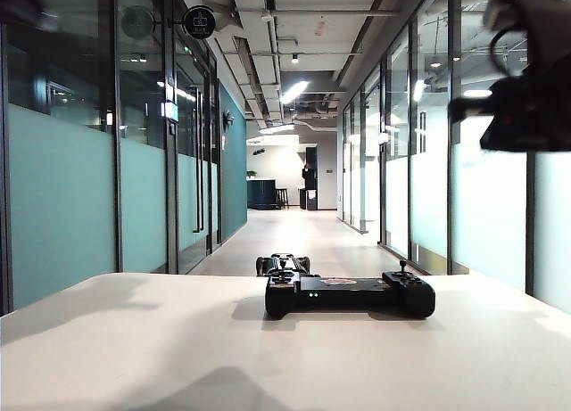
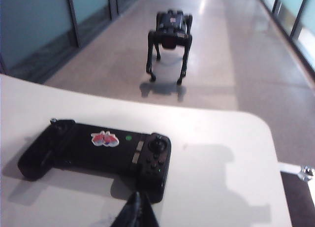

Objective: Push the left joystick on the remote control sitting on the white table backward to make the robot dog back up in a straight line until it returns close to you.

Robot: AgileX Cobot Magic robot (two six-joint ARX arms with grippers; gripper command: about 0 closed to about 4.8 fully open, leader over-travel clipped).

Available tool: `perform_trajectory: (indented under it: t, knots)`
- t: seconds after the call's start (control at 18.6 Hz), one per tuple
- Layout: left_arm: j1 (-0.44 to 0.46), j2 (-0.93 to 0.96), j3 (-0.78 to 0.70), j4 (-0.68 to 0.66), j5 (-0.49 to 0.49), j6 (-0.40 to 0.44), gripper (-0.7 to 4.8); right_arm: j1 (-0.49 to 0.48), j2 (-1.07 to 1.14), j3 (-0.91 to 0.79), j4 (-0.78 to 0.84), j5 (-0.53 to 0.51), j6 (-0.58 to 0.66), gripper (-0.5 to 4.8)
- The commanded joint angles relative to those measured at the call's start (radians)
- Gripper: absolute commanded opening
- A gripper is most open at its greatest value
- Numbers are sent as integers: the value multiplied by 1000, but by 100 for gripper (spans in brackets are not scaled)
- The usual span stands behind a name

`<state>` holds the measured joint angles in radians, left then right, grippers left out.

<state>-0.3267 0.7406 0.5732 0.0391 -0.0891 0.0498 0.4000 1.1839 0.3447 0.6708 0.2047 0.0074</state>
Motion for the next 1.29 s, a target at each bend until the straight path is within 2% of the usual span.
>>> perform_trajectory:
  t: [0.05,0.11,0.32,0.54,0.59,0.7,0.97,1.29]
  knots:
    - [-1,-169,-117,-8,-34,-5,-6,0,-69,-23,-13,-27,-8,-6]
    - [-1,-272,-192,-20,-43,-5,-6,0,-91,-24,-46,-32,-8,-6]
    - [-1,-489,-324,-130,-98,-2,-6,0,-112,-27,-97,-61,-10,-6]
    - [-1,-679,-379,-344,-108,-14,-5,0,-137,-47,-100,-76,-13,-6]
    - [-1,-702,-379,-373,-95,-68,-5,0,-146,-47,-109,-77,-13,-6]
    - [-1,-726,-379,-384,-54,-113,-5,0,-161,-48,-123,-77,-13,-6]
    - [-1,-730,-379,-383,-48,-111,-5,0,-208,-51,-184,-126,-12,-6]
    - [-1,-730,-379,-383,-48,-111,-5,0,-288,-62,-287,-129,-8,-6]
